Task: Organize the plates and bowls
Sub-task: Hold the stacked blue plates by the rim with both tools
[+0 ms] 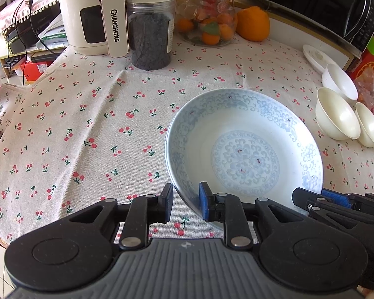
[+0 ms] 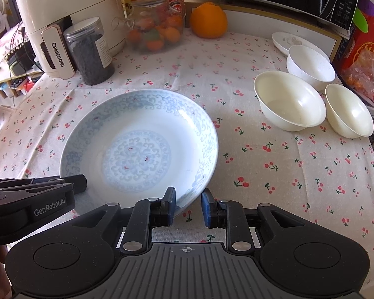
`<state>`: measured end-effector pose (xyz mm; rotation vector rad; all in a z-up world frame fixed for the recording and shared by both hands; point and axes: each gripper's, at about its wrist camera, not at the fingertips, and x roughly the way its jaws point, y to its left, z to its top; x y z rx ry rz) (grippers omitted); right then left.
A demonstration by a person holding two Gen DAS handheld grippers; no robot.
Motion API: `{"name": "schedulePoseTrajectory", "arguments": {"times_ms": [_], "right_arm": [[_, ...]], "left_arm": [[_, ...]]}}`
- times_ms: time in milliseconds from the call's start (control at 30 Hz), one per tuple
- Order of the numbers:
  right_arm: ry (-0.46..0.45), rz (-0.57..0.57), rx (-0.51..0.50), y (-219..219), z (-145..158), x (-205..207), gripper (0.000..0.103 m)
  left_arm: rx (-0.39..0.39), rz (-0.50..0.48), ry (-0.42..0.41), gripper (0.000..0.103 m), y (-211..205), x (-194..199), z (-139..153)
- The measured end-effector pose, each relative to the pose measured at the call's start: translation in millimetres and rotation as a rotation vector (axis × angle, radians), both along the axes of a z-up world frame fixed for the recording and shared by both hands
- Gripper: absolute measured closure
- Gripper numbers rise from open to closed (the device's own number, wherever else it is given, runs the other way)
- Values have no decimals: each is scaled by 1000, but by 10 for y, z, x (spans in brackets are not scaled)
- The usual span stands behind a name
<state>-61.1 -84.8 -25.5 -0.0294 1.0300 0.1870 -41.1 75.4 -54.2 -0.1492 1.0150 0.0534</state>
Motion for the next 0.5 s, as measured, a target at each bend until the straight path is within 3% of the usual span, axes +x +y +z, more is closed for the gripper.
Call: {"name": "schedulePoseTrajectory", "arguments": {"times_ms": [500], "right_arm": [[15, -4, 40, -66, 7, 30, 79]], "left_arm": [[-27, 38, 10, 75, 66, -1, 7]]}}
